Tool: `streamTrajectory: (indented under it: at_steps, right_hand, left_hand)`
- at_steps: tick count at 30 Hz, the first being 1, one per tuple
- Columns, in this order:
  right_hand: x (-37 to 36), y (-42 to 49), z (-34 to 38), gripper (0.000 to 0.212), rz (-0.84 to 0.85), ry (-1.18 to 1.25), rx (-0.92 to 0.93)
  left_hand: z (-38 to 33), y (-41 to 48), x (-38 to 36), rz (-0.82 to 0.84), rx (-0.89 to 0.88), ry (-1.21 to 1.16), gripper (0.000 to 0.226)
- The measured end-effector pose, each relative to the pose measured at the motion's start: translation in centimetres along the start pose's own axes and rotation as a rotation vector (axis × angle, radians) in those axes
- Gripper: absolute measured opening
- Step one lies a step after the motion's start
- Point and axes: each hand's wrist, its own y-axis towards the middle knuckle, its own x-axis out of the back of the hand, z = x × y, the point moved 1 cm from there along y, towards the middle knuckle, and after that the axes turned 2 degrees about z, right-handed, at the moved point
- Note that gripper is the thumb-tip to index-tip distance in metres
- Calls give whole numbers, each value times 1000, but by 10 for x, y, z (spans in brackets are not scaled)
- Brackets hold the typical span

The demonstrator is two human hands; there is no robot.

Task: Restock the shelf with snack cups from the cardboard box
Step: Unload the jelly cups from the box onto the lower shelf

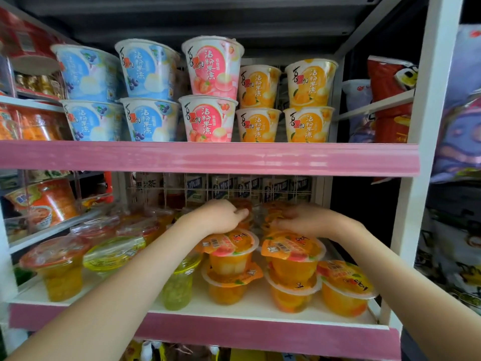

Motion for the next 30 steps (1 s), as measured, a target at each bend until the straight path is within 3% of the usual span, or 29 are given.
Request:
streamTrajectory:
  at_steps: [2, 6, 13, 16, 22, 26, 30]
  right_hand:
    - [-2, -8, 4, 63, 1, -6, 67]
    - [-17, -20, 6, 83, 75, 17, 50]
    - [-17, -31, 10, 75, 68, -45, 66]
    - [-15, -35, 12, 69, 17, -96, 80]
    - [-13, -53, 35, 50, -454, -369, 276]
    - [-38, -65, 68, 56, -537, -397, 341]
    - [-84, -69, 105, 55, -737, -363, 409]
  left_hand:
    - [-2, -12, -1, 57, -106, -10, 54]
    - [-1, -28, -8, 117, -223, 17, 54]
    - [0, -29, -10, 119, -233, 13, 54]
    - [1, -30, -12, 21, -212, -8, 50]
    - [18, -60, -4, -355, -245, -49, 47]
    - [55, -91, -10, -483, -257, -19, 47]
    - [93, -121, -29, -617, -243, 41, 61]
